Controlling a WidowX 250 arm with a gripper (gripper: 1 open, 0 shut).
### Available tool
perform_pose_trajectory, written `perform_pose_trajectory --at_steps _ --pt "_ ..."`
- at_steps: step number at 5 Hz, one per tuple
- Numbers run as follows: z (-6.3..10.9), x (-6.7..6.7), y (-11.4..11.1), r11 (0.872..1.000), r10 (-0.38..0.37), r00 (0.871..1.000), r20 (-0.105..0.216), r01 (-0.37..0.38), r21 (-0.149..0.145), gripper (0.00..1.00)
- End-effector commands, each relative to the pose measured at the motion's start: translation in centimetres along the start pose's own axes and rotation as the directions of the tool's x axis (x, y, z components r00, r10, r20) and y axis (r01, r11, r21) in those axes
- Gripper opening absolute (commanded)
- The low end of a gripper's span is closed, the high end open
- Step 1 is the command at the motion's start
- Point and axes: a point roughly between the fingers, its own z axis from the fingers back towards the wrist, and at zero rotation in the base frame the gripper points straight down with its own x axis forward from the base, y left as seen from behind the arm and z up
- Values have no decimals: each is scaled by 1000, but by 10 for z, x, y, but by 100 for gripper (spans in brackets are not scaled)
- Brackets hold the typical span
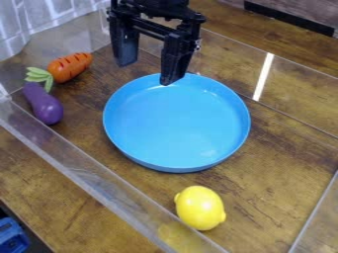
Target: Put the lemon on the blue tray
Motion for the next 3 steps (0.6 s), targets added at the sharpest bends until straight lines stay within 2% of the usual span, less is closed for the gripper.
perform_pose_trajectory --at_steps 1,2,3 --pt "1 1 -3 1000 -29 999 -13 29 -1 0" --pt "1 -5 -8 997 -73 997 -19 73 3 0" --pt "3 -9 -12 993 -119 993 -21 119 10 100"
